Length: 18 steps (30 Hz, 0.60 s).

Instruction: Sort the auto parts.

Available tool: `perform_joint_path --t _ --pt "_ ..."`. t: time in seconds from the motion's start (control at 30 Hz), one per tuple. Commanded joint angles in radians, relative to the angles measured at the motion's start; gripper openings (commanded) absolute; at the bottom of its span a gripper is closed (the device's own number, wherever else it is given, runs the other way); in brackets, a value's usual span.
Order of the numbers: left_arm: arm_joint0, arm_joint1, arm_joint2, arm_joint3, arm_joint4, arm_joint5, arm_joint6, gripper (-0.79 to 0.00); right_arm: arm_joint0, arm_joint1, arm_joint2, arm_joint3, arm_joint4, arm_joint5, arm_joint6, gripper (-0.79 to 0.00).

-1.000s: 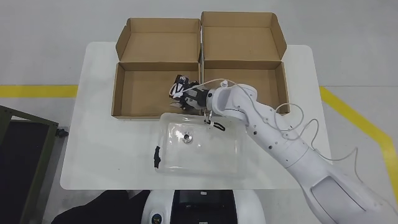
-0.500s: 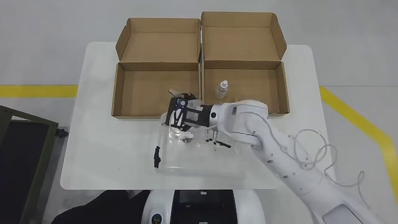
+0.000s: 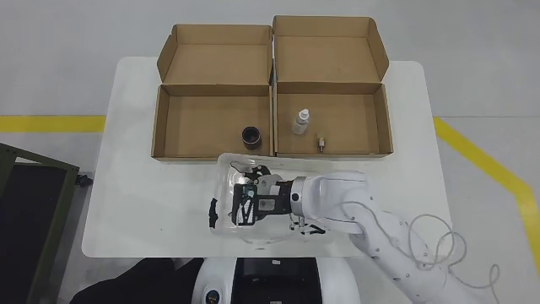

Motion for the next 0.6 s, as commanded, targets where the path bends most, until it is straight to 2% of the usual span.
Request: perform_joint_path --t 0.0,0.57 --pt "0.0 0.0 0.0 0.0 0.0 0.0 0.0 0.0 -0.005 0.001 -0.003 0.013 -0.01 -0.004 -0.006 -0.12" --pt "0.0 0.0 0.0 0.0 0.0 0.0 0.0 0.0 0.004 0.0 -0.034 0.124 -0.111 0.014 -0.05 -0.145"
